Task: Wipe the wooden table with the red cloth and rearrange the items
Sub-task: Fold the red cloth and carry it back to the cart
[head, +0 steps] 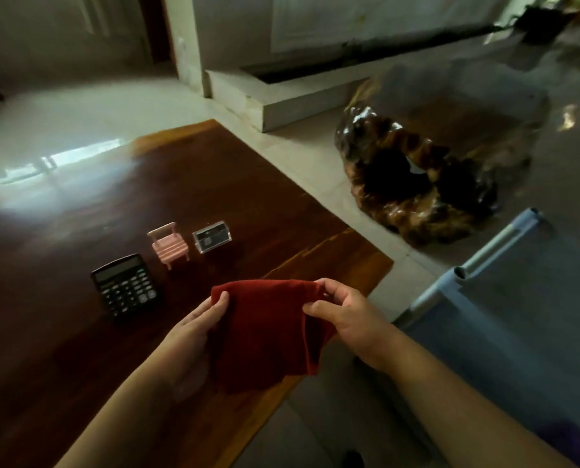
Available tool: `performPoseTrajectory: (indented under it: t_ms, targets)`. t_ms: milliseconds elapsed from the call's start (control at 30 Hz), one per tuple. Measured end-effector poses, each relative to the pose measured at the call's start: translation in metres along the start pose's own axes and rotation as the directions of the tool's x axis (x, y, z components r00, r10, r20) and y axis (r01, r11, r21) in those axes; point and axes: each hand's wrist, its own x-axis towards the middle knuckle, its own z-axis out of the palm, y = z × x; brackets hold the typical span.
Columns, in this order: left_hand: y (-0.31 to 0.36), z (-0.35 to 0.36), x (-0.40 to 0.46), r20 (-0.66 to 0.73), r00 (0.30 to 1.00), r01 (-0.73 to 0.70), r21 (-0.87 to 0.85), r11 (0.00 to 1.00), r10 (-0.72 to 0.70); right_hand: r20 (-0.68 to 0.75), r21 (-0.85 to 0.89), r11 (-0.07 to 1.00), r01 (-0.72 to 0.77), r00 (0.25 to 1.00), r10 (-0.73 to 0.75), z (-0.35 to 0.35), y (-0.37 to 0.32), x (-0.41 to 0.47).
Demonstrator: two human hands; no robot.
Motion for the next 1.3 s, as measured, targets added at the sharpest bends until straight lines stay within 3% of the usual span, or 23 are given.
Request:
performPoseTrajectory:
  t_ms: [233, 533, 900, 1133, 1300]
  targets:
    - [-0.021, 0.095, 0.054, 0.277, 0.947, 0.14, 0.092, 0.986, -0.161, -0.255, 0.157, 0.987, 0.028, 0.967, 0.013, -0.089, 0.015, -0.066]
    - [-0.097, 0.278, 0.137, 0.349, 0.838, 0.3, 0.348, 0.888, -0.42, -0.534, 0.346, 0.931, 0.119, 0.841, 0.091, -0.249, 0.067, -0.165]
    - [-0.181, 0.469, 0.221, 0.154, 0.887, 0.256, 0.619, 0.743, -0.435, -0.629, 0.401, 0.916, 0.011, 0.73, 0.267, -0.431, 0.11, -0.196]
    - [-0.209, 0.503, 0.282, 0.005, 0.941, 0.221, 0.747, 0.627, -0.338, -0.657, 0.293, 0.939, -0.181, 0.675, 0.336, -0.479, 0.142, -0.148]
    - [-0.227, 0.503, 0.319, -0.009, 0.948, 0.188, 0.823, 0.537, -0.318, -0.762, 0.143, 0.948, -0.285, 0.579, 0.289, -0.488, 0.167, -0.127]
